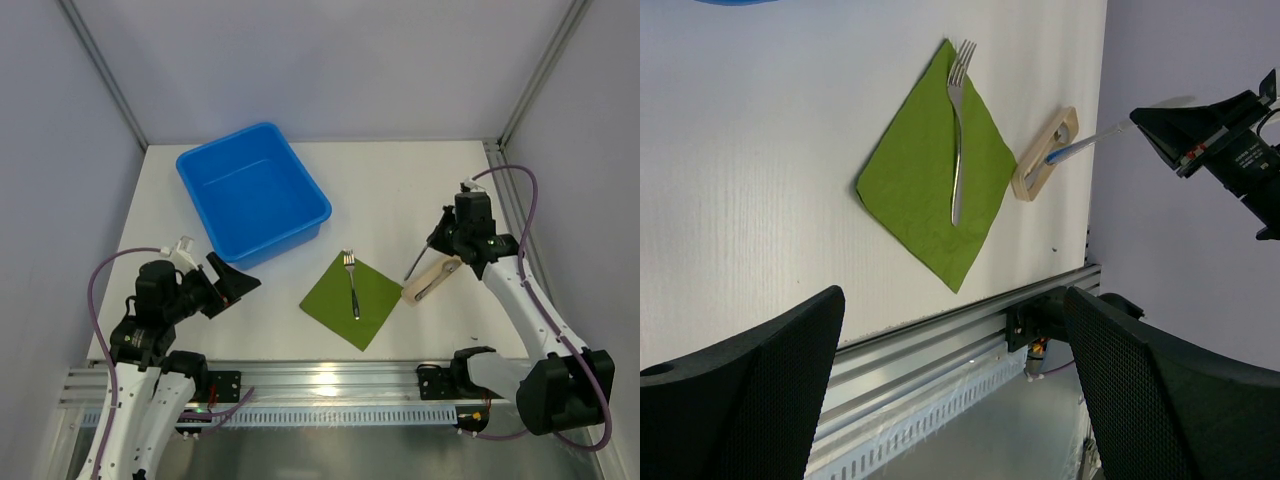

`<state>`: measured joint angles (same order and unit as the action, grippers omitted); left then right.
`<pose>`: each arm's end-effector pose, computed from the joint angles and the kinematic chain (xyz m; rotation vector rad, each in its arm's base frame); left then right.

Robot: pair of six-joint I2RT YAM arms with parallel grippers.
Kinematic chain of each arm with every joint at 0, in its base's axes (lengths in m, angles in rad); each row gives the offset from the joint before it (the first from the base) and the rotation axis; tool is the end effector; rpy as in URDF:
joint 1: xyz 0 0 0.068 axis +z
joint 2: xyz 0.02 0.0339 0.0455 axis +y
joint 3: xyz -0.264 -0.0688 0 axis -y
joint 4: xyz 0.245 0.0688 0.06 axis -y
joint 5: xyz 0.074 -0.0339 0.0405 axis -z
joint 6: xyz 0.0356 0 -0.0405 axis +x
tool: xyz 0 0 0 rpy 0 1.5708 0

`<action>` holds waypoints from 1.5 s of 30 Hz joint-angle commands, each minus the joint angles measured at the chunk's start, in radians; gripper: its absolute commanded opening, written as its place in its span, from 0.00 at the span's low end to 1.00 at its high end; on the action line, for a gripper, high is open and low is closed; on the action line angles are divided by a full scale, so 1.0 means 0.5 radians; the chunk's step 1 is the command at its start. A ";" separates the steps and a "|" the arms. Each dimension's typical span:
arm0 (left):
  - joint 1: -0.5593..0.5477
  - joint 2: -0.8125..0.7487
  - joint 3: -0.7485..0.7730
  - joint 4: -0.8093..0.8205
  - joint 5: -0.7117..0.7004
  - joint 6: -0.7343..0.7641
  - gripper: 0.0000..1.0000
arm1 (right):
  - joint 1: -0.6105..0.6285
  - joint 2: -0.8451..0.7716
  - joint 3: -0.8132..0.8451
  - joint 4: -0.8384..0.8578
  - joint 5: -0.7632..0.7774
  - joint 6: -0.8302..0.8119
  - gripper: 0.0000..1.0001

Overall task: Place the utensils on the paper napkin and roll it up
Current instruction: Pick up the utensils from the container, then place the utensils on the napkin.

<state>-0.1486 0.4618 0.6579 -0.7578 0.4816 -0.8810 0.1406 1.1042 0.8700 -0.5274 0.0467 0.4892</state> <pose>0.0980 -0.0314 0.2815 -0.5208 2.2102 -1.0927 0.2307 0.0310 0.2752 0.4299 2.3062 0.2590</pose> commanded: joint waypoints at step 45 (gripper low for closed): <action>-0.004 -0.003 0.059 -0.012 -0.006 0.032 0.91 | 0.673 1.218 0.607 0.036 -1.287 -0.613 0.04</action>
<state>-0.1486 0.4599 0.6579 -0.7753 0.4713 -0.8810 0.4675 1.7073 1.1374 -0.5209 -0.5678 0.2043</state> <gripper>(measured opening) 0.912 0.040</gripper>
